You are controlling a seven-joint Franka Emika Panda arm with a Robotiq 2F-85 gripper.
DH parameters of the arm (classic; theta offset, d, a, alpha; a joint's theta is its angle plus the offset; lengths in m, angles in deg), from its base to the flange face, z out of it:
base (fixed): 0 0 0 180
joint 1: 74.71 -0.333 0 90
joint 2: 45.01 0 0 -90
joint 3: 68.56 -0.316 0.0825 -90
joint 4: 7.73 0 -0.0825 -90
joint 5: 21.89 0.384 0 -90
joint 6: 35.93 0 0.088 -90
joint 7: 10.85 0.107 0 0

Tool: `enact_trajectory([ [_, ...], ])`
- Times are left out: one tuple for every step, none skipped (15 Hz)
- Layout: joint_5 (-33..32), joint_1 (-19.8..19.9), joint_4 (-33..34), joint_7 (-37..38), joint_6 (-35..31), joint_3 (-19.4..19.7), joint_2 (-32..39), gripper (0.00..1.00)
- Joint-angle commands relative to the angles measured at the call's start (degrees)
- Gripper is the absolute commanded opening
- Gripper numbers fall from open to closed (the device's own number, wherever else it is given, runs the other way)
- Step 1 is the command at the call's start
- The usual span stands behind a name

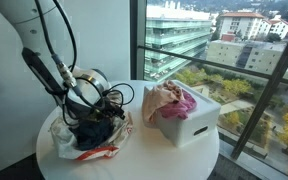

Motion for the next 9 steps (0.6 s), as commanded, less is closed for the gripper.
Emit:
enact_trajectory([
  [-1.4,-0.3,0.7,1.8,-0.3,0.3,0.9,0.68],
  [-1.2,-0.3,0.7,1.7,-0.1,0.3,0.9,0.58],
  [-0.6,-0.3,0.7,1.6,0.2,0.3,0.9,0.50],
  [-0.4,-0.3,0.7,1.3,0.5,0.2,0.9,0.42],
  [0.2,-0.2,0.7,1.0,0.9,0.1,0.9,0.35],
  [0.4,-0.3,0.7,1.1,1.3,0.1,0.9,0.28],
  [0.6,-0.3,0.8,0.9,1.7,0.1,1.0,0.20],
  [1.0,-0.5,0.7,0.8,2.6,0.1,0.9,0.13],
  [1.0,-0.8,0.8,1.3,4.1,0.2,0.8,0.04],
])
